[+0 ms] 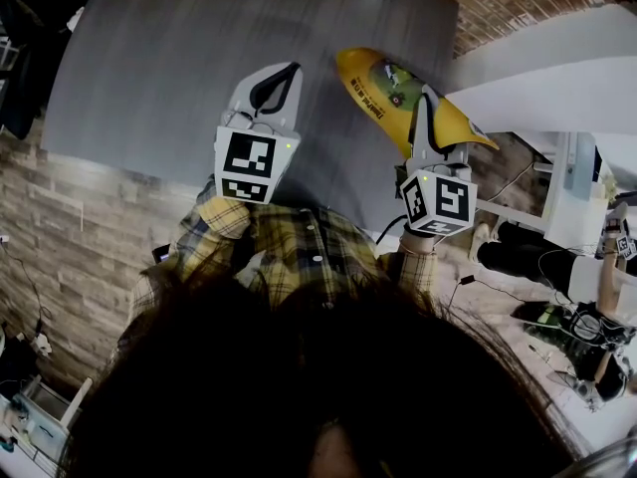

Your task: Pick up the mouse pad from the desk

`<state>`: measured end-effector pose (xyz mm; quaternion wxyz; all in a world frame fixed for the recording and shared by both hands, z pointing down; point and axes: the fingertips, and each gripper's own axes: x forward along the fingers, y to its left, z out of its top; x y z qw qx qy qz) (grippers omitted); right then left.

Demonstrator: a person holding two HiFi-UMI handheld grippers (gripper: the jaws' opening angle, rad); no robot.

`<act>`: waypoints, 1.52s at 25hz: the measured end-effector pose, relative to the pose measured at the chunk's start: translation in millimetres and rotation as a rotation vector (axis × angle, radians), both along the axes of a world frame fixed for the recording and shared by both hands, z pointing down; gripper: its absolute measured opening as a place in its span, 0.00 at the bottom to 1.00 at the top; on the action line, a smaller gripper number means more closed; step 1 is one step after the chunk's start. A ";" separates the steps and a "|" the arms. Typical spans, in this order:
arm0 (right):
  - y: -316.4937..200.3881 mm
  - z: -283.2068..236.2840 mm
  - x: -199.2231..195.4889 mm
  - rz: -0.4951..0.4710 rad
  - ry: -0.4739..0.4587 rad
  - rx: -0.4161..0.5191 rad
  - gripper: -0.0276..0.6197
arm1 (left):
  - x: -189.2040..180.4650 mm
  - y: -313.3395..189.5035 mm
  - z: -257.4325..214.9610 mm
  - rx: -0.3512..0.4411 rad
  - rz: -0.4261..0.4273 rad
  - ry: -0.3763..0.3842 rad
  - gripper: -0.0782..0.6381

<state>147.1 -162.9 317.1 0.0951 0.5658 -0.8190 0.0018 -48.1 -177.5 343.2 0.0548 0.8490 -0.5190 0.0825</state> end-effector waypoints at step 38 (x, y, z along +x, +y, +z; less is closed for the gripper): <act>-3.6 8.9 5.3 0.026 -0.011 -0.027 0.06 | -2.4 -6.5 4.7 -0.008 0.000 0.002 0.11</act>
